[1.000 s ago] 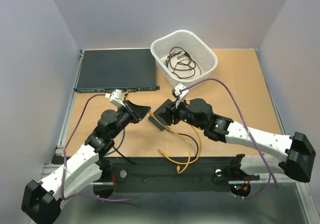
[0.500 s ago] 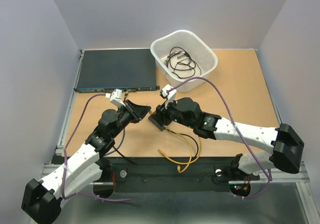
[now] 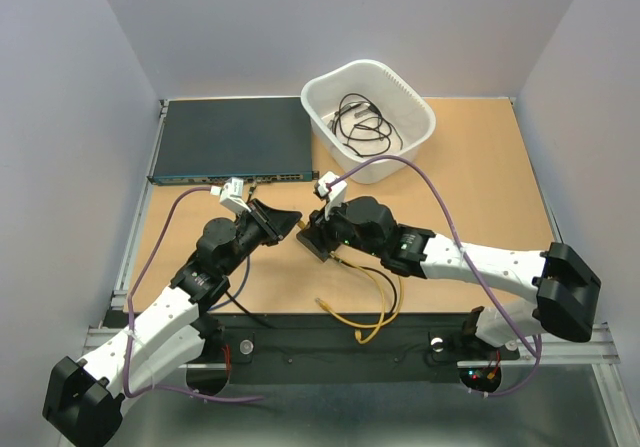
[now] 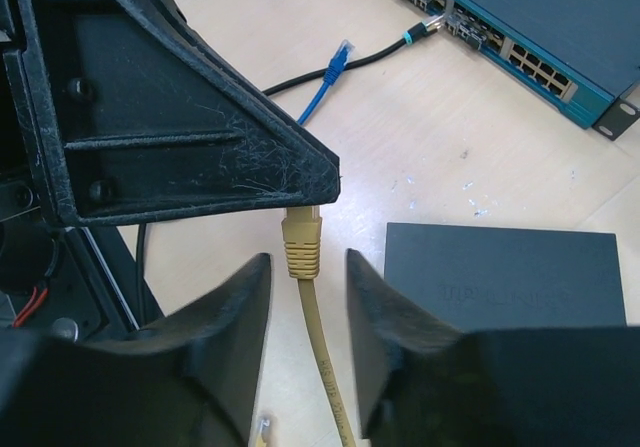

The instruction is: Insert the plug into the switch port

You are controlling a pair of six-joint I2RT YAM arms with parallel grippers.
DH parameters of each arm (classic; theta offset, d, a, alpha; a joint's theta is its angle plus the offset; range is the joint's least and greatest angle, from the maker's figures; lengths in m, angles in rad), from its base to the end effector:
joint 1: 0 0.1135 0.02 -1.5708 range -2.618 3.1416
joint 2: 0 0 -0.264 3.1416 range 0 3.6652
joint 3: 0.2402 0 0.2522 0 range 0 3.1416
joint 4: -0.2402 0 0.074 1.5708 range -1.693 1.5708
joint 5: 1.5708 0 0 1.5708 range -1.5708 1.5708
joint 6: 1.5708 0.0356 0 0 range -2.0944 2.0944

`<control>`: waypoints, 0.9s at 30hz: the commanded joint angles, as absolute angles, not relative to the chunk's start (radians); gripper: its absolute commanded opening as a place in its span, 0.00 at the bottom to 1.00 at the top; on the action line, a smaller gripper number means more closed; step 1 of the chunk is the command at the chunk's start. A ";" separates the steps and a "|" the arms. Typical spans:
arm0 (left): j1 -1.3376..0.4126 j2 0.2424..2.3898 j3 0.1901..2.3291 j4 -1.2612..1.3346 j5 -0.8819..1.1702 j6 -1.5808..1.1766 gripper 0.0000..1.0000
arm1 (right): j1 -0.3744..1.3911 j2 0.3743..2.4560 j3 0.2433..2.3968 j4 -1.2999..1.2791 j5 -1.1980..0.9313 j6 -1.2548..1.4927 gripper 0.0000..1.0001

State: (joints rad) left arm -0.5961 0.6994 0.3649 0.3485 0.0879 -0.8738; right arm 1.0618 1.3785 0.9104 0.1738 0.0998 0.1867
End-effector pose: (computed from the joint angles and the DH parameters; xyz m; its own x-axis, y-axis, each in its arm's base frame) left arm 0.1460 -0.1028 0.2612 -0.4771 -0.5993 -0.6428 0.4145 0.4915 -0.7659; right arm 0.1590 0.2777 0.2839 -0.2916 -0.1434 -0.9457 -0.7819 0.6053 0.1492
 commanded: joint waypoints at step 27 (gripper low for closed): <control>-0.600 0.643 0.367 0.422 0.107 -0.851 0.38 | 1.072 1.315 0.839 0.365 0.063 0.207 0.01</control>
State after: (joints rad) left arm -0.5957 0.6735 0.3649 0.3546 0.0895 -0.8680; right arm 1.0622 1.3701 0.8700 0.2707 0.0856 0.1944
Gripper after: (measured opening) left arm 0.298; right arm 0.191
